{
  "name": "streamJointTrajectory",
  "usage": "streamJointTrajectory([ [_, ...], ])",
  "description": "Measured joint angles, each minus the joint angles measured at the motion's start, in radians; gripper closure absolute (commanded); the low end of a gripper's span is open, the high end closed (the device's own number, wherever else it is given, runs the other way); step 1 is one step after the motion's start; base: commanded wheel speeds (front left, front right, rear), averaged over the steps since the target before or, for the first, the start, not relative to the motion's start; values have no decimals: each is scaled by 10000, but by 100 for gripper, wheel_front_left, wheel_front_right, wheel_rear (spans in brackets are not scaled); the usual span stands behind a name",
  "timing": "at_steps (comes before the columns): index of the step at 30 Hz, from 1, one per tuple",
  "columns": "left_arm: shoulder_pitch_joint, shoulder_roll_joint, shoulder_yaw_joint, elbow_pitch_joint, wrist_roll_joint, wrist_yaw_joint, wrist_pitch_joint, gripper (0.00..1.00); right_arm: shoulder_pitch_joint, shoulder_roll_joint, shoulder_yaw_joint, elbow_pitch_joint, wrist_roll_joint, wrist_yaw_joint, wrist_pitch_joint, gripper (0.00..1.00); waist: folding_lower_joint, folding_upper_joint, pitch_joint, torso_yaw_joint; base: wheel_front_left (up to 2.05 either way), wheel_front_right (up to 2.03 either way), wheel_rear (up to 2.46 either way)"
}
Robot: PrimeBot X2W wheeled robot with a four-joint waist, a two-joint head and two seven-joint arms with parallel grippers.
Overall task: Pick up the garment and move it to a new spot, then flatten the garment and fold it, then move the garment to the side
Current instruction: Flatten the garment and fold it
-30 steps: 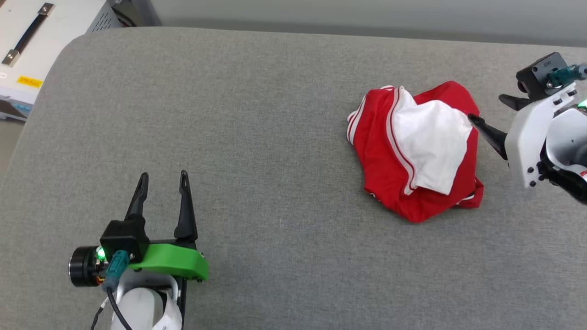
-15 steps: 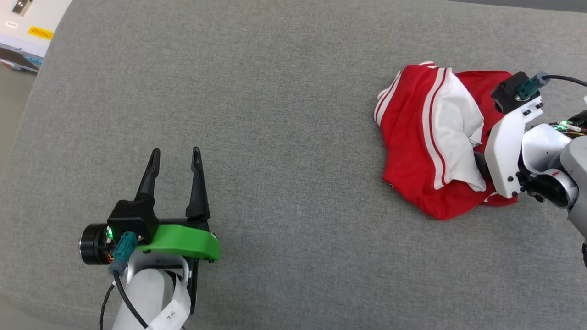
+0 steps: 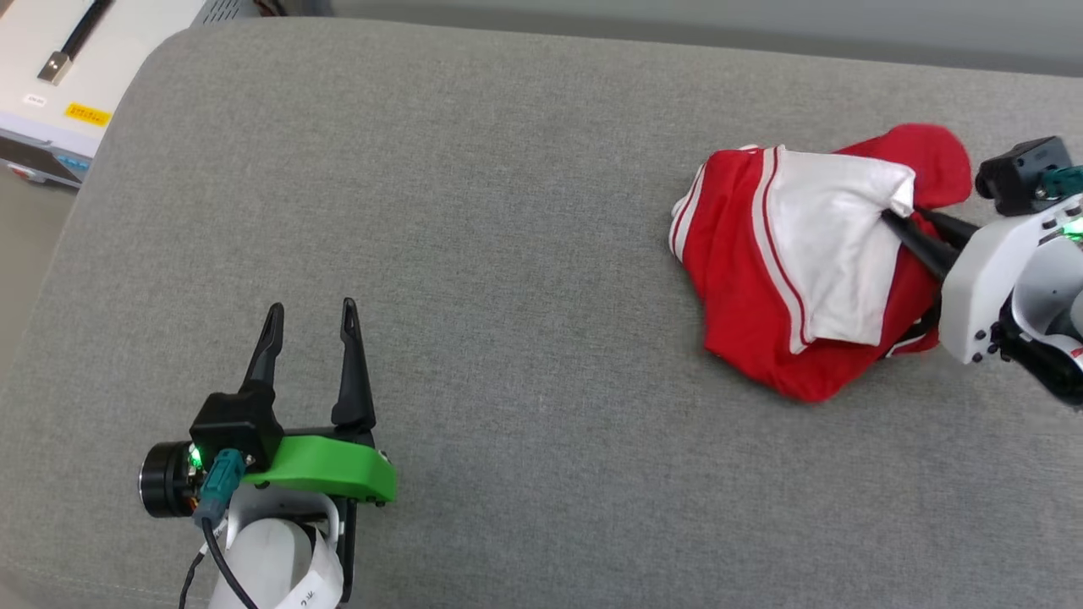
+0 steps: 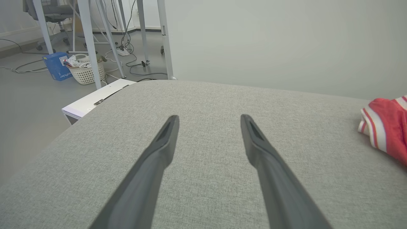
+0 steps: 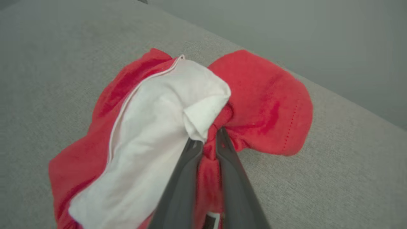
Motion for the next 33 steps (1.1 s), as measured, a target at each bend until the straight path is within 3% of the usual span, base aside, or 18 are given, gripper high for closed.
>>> streamJointTrajectory([
  [4,97,0,12,-17,2,0,0,0,-155,-305,-270,-757,-173,0,-291,100,-1,0,-290,-103,0,0,0],
  [8,109,0,13,-52,0,8,0,0,-433,-167,-299,-1569,-717,0,-274,100,-1,0,-447,-116,0,0,0],
  [15,111,0,-25,-65,-52,92,0,0,-584,1413,614,-2220,-1758,0,138,100,-1,0,-366,73,0,0,0],
  [23,94,-2,-100,-12,-188,180,0,0,-585,3308,2863,-1187,-2096,0,221,100,0,0,-29,328,0,0,0],
  [27,86,-2,-128,23,-205,184,0,0,-404,3793,3785,-520,-2057,0,359,100,0,0,106,422,0,0,0],
  [33,66,-2,-151,94,-215,255,0,0,298,4084,3912,-257,-2274,-12,702,100,0,0,178,438,0,0,0],
])
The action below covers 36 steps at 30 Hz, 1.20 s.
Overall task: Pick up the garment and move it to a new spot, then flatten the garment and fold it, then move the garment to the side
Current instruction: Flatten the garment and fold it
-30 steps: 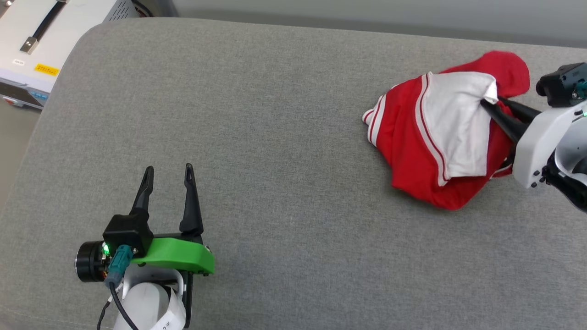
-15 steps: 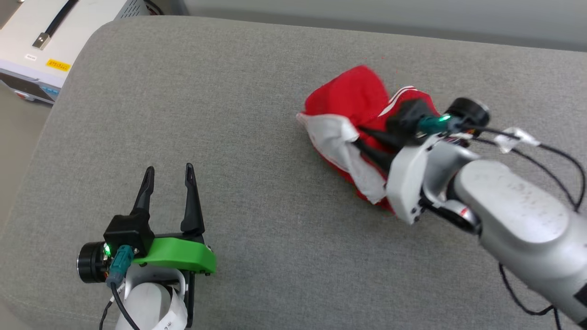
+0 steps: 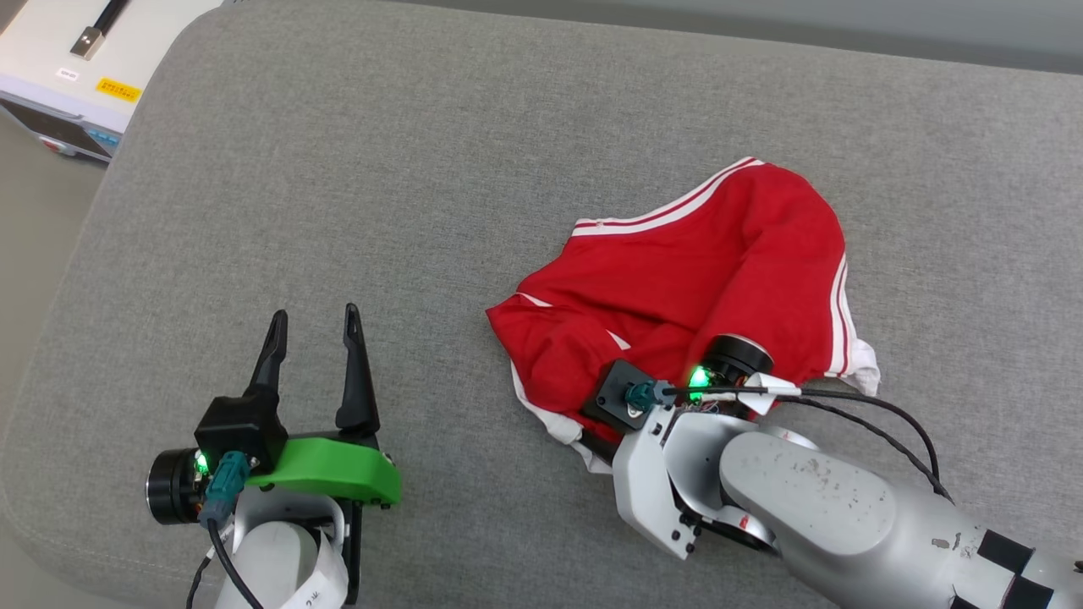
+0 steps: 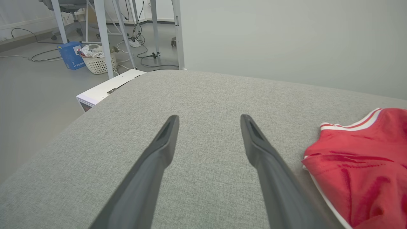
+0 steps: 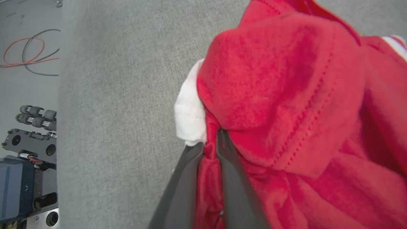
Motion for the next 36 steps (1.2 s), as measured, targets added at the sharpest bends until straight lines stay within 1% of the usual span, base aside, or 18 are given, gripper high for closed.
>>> streamJointTrajectory([
  [1,-2,0,8,19,0,2,0,0,32,15,2,-4,-42,0,-90,100,0,0,-16,-14,0,0,0],
  [2,-2,0,23,48,0,4,0,0,47,17,13,-8,-79,0,-249,67,0,0,-45,-40,0,0,0],
  [3,-1,0,35,73,0,4,0,0,50,4,27,-17,-82,0,-472,4,0,0,-91,-66,0,0,0],
  [4,1,0,48,88,4,4,0,0,51,-21,38,-29,-92,0,-675,0,0,0,-135,-88,0,0,0],
  [7,36,-2,104,144,27,4,0,0,50,-184,10,-161,-90,12,-1659,0,0,0,-341,-176,0,0,0],
  [10,72,-2,184,142,81,4,0,0,57,-391,-569,-451,-31,12,-2454,0,0,0,-550,-261,0,0,0],
  [12,196,-2,222,105,123,4,0,0,132,-587,-1229,-777,21,12,-2890,0,0,0,-714,-332,0,0,0],
  [15,415,-2,322,61,192,2,0,0,277,-970,-2255,-1151,-230,12,-3248,0,0,0,-929,-445,0,0,0],
  [20,592,-4,464,-42,314,0,0,0,459,-1680,-4211,-1703,-926,12,-3218,0,0,0,-1199,-662,0,0,0],
  [22,634,-4,472,-63,343,-2,0,0,458,-1990,-4753,-1856,-1200,12,-2888,0,0,0,-1267,-728,0,0,0],
  [24,665,-4,476,-75,366,-2,0,0,455,-2307,-5154,-1990,-1258,12,-2318,0,0,0,-1313,-788,0,0,0],
  [26,665,-4,481,-75,376,-15,0,0,430,-2627,-5196,-2084,-1227,12,-1641,0,-1,0,-1323,-812,0,0,0],
  [28,664,-4,472,-75,378,-36,0,0,336,-3041,-4974,-2159,-1114,12,-748,0,0,0,-1301,-802,0,0,0],
  [33,647,-4,399,-88,376,-61,0,0,-117,-3983,-4111,-2339,399,12,1632,0,0,0,-1151,-702,0,0,0],
  [36,616,-4,347,-102,376,-75,0,0,-433,-4297,-3795,-2245,1310,12,2830,0,0,1,-1003,-633,0,0,0],
])
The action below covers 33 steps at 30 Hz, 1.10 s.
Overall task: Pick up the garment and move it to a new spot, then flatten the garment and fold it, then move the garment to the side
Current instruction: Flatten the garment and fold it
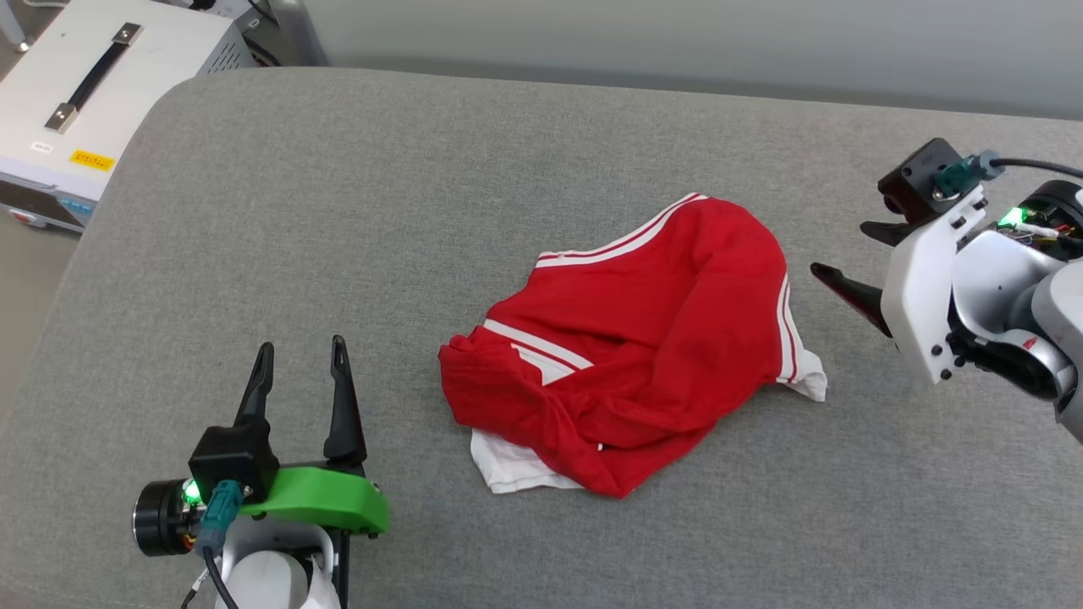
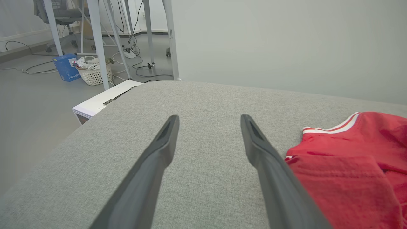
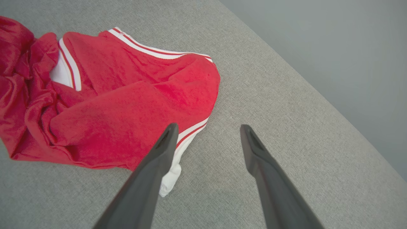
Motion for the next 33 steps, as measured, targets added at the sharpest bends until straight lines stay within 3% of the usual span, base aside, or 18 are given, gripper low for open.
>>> streamJointTrajectory([
  [6,-344,2,-270,-54,-58,0,0,0,-977,199,228,1024,458,0,773,0,0,0,447,193,0,0,0],
  [13,-902,-2,-688,-94,-372,88,0,0,-1759,1187,1074,3116,148,0,920,0,0,0,1258,657,0,0,0],
  [18,-1047,-4,-779,-56,-447,178,0,0,-1731,1570,1716,3877,332,-19,752,0,0,-1,1683,979,0,0,0],
  [21,-1056,-4,-750,-23,-456,257,0,0,-1743,1515,1992,3889,384,-61,104,0,0,0,1814,1098,0,0,0],
  [22,-1054,-4,-729,-10,-456,261,0,0,-1743,1501,2069,3893,391,-63,-125,89,0,0,1812,1101,0,0,0],
  [23,-1053,-4,-700,13,-456,261,0,0,-1743,1490,2159,3885,393,-73,-512,100,0,-1,1793,1098,0,0,0],
  [30,-876,-4,-454,65,-414,259,0,0,-1334,1175,2259,3517,374,-8,-2987,100,0,-1,1370,885,0,0,0],
  [31,-570,-4,-380,40,-351,261,0,0,-859,405,1707,2851,453,0,-3777,100,0,0,1012,550,0,0,0],
  [33,-465,-6,-366,25,-347,259,0,0,-553,-10,1319,2562,500,0,-3956,100,0,0,870,364,0,0,0],
])
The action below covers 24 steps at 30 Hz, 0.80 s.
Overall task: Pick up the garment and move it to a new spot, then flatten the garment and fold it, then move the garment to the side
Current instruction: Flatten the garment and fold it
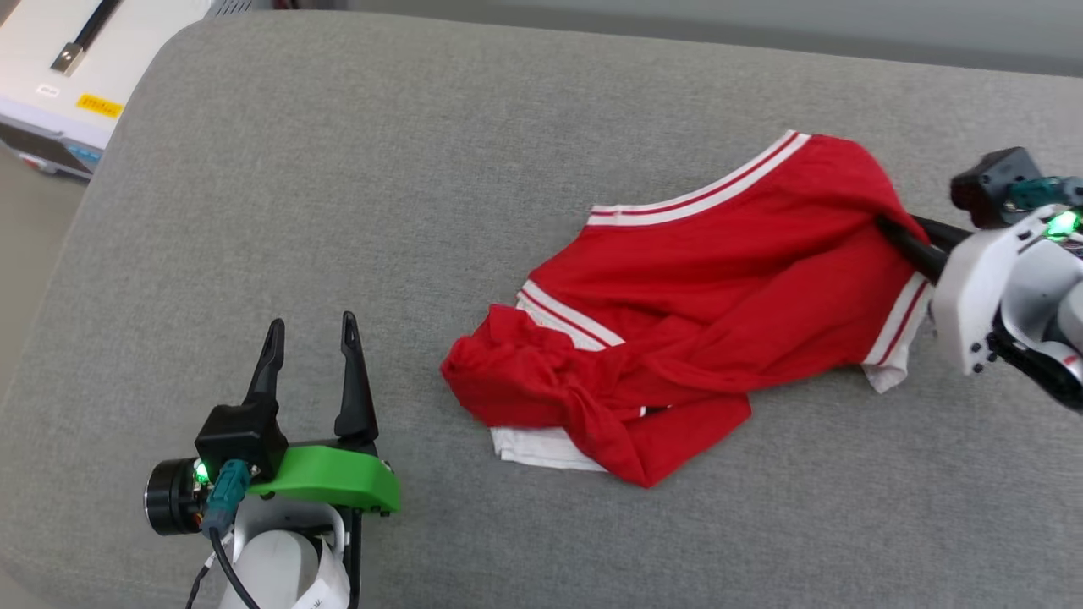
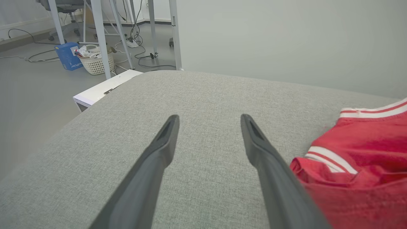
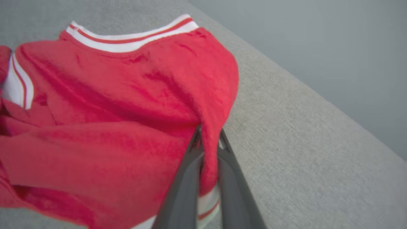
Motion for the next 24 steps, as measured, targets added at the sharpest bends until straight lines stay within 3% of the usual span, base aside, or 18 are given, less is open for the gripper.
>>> streamJointTrajectory([
  [9,126,-2,56,-46,13,-8,0,0,1657,-1695,-2581,-978,33,0,-48,100,0,0,-484,-656,0,0,0],
  [13,143,-2,58,-81,40,-10,0,0,2308,-2105,-3799,-1208,-8,0,336,100,0,0,-501,-717,0,0,0],
  [20,60,-2,-161,-111,-8,-10,0,0,2661,-1440,-4648,-1411,-844,0,1546,100,0,0,-131,-541,0,0,0],
  [23,-97,-2,-263,-105,-19,-10,0,0,2464,-708,-4608,-1055,-1248,0,1973,100,0,0,68,-395,0,0,0],
  [24,-237,-4,-320,-92,-23,-12,0,0,2238,-190,-4368,-663,-1475,0,2240,100,0,0,191,-259,0,0,0],
])
